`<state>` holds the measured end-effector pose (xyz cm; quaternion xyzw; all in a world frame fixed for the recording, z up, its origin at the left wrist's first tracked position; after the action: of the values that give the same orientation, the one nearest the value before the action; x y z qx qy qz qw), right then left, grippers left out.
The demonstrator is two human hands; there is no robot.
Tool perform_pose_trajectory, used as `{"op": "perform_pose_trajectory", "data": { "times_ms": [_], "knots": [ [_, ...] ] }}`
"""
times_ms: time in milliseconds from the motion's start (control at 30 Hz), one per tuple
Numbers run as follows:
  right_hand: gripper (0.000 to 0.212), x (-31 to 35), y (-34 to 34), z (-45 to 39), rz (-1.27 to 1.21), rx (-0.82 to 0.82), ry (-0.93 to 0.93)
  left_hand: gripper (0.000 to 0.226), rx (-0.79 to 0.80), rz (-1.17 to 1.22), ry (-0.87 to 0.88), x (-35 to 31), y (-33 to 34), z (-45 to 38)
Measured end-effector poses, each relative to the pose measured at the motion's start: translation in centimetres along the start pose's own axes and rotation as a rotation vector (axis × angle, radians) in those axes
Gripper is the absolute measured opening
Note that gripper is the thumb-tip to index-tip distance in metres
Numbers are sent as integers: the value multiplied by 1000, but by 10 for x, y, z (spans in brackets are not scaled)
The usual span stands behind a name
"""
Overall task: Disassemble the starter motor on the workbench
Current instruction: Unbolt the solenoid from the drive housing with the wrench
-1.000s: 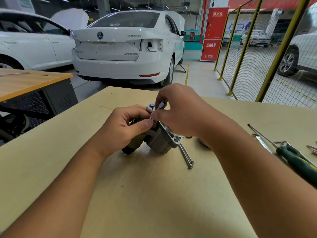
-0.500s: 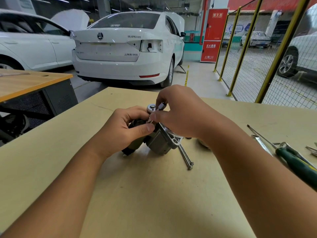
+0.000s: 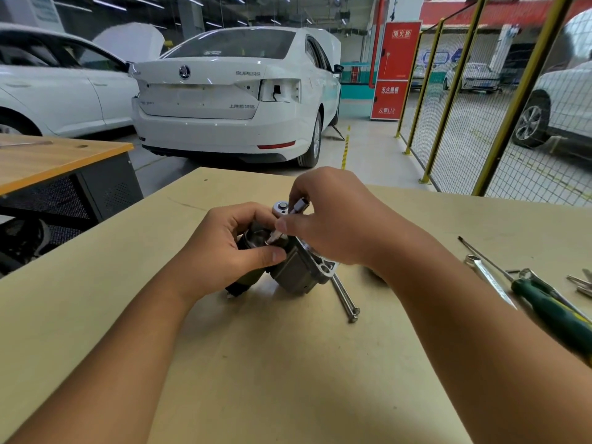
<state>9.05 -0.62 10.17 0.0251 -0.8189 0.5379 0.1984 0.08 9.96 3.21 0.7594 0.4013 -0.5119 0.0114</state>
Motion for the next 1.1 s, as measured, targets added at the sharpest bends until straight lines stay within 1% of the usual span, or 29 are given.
{"op": "perform_pose_trajectory", "data": {
  "times_ms": [267, 367, 533, 700, 900, 1000, 1100],
  "knots": [
    [17, -3, 3, -2, -37, 23, -5, 36, 23, 43, -16, -2, -7, 3],
    [18, -3, 3, -1, -54, 20, -9, 35, 32, 31, 2, -3, -8, 3],
    [17, -7, -6, -1, -79, -67, -18, 36, 0, 44, 8, -5, -8, 4],
    [19, -11, -12, -3, -82, -110, -26, 29, -20, 43, 25, -7, -9, 4],
    [19, -18, -20, -4, -101, -160, -1, 25, -64, -69, -30, -6, -8, 4],
    [20, -21, -22, -4, -99, -154, 6, 26, -52, -89, -39, -7, -7, 5],
    [23, -21, -21, -3, -97, -139, 8, 19, -47, -51, -21, -7, -7, 5]
  ]
}}
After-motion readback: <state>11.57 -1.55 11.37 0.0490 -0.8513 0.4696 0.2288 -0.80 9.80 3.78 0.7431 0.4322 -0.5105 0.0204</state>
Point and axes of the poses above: each hand's wrist, its own z-axis away from the middle knuckle, its own y-axis out of the palm, x = y × z, the point moved 8 cm from there along -z, towards the middle knuckle, and after that the axes turned 2 degrees about -x, right-handed, at the moved point
